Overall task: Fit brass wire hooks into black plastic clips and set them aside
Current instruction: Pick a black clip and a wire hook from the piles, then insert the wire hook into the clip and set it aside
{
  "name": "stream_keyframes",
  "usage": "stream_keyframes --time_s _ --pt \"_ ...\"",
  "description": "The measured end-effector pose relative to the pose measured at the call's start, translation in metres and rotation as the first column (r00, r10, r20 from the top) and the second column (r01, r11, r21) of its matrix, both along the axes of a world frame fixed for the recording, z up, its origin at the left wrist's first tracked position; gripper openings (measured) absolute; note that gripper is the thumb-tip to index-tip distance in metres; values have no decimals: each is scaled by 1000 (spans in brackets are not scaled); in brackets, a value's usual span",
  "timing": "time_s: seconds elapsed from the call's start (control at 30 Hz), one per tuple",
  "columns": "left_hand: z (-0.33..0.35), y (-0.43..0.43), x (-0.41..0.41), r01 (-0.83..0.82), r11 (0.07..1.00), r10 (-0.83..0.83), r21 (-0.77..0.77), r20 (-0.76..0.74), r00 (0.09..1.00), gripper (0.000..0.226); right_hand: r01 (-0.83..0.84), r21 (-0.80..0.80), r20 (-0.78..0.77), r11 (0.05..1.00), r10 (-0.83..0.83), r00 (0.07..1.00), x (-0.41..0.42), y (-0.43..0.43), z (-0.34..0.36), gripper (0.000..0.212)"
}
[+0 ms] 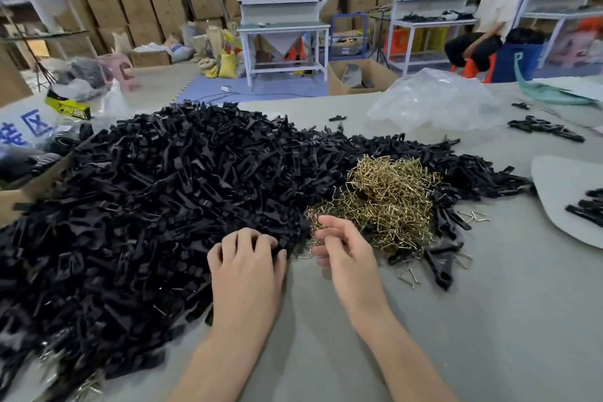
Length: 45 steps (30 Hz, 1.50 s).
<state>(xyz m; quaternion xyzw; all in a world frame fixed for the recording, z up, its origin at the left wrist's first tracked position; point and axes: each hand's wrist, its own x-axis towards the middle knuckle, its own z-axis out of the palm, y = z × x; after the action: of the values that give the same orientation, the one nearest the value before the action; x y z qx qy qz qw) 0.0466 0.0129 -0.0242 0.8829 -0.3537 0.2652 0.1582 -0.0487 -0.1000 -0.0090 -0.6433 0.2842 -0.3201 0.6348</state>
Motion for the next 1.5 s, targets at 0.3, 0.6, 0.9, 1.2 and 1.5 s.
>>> stream_keyframes --time_s 0.3,0.6,0.9,1.2,1.5 --pt "17 1 -4 43 930 -143 -366 -251 957 19 -5 -398 -146 917 -58 988 -3 6 -12 25" --pt "35 8 3 -271 557 -613 -785 -609 504 25 -236 -668 -531 706 -230 816 17 26 -7 49" --pt "41 8 2 -484 342 -878 -805 -457 139 25 -208 -609 -475 766 -142 868 13 23 -11 25" --pt "30 5 -4 -335 444 -846 -831 -512 150 23 -162 -135 51 977 170 984 -3 9 3 19" --pt "32 9 -15 -104 588 -757 -802 -591 279 30 -196 -70 204 978 207 957 -5 1 11 26"
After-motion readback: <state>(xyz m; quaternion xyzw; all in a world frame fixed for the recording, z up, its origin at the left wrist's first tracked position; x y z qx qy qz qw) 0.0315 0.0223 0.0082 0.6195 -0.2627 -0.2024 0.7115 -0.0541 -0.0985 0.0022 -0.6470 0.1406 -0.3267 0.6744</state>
